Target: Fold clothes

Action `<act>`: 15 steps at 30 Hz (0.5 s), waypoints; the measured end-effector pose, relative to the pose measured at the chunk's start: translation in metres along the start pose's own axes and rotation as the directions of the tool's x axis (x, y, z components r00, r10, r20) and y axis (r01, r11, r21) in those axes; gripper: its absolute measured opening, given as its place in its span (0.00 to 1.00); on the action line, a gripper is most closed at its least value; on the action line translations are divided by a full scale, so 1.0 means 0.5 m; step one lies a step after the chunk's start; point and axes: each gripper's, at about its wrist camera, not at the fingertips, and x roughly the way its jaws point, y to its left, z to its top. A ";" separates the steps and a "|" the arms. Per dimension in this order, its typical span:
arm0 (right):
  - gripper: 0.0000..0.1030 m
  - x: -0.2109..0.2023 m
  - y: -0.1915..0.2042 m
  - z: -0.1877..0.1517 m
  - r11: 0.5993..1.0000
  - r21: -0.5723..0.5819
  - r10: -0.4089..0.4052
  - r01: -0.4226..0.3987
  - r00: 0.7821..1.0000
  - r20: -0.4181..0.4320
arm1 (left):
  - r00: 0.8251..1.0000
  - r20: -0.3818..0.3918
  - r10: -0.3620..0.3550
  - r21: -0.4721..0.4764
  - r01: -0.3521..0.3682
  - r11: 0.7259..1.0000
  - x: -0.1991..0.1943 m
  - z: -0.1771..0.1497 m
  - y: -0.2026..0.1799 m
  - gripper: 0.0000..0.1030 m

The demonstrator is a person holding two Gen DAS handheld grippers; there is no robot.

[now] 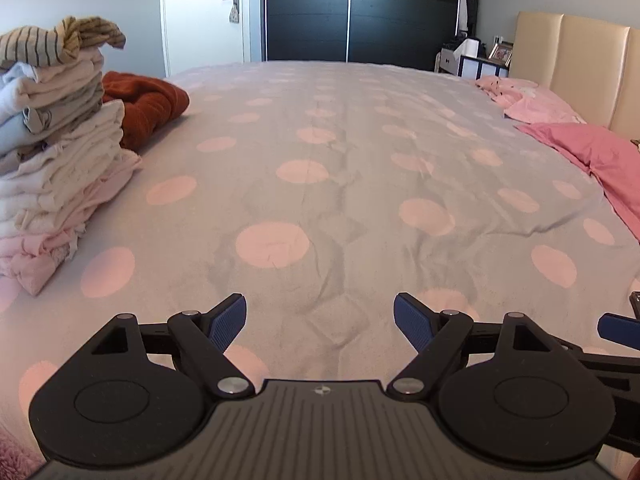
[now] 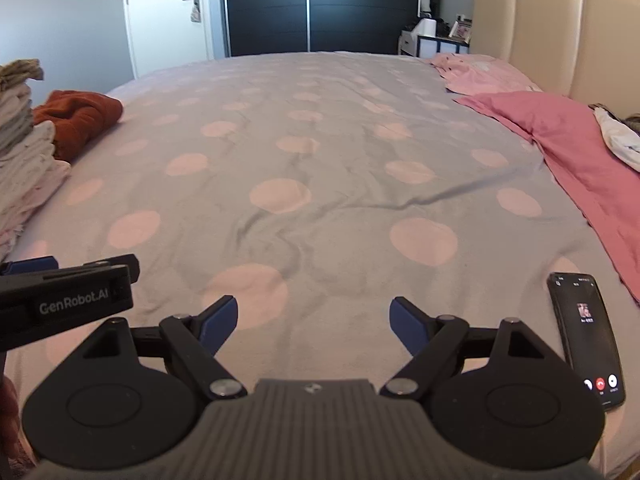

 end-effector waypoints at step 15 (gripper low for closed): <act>0.87 -0.027 0.005 -0.002 1.000 0.026 0.007 -0.007 1.000 0.015 | 1.000 0.003 0.008 0.059 -0.008 0.998 -0.018 -0.005 0.001 0.79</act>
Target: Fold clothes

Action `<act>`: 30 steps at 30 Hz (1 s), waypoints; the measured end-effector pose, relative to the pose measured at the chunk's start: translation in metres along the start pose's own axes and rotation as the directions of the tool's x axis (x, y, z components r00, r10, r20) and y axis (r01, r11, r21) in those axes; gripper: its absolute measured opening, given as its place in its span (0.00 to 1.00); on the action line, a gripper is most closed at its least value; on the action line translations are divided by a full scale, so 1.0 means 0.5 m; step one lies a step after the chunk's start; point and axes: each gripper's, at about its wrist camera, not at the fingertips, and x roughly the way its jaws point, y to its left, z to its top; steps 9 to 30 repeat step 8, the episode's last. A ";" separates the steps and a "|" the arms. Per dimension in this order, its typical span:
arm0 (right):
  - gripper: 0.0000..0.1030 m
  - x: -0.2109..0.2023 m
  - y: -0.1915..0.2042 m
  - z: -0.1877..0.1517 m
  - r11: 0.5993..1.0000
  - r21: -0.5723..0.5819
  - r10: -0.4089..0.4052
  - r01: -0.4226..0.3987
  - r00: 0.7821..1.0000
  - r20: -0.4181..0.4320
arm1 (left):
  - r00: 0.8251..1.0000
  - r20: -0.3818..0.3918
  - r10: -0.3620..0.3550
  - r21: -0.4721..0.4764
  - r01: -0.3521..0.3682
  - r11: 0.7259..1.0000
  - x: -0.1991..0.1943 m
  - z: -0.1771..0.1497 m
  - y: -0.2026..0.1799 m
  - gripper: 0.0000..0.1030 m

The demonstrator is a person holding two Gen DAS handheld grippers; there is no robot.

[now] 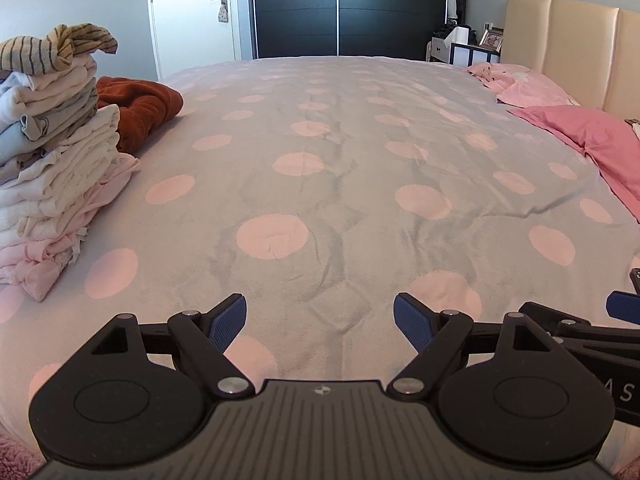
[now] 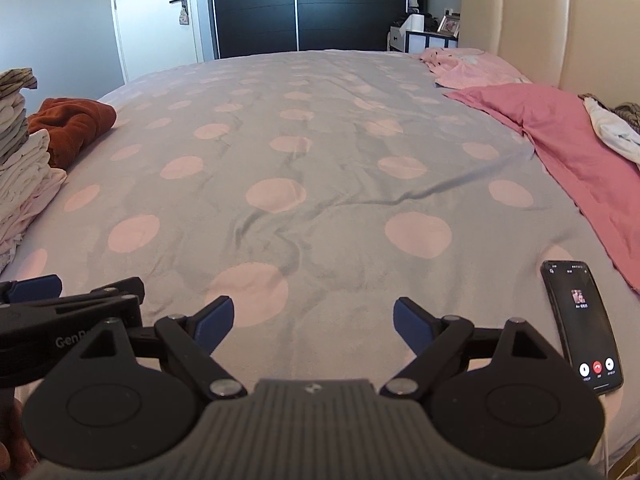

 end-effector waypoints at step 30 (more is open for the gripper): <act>0.88 -0.016 0.003 -0.002 1.000 -0.002 0.010 -0.010 1.000 0.023 | 1.000 0.006 -0.015 0.001 0.015 1.000 -0.009 -0.002 0.005 0.79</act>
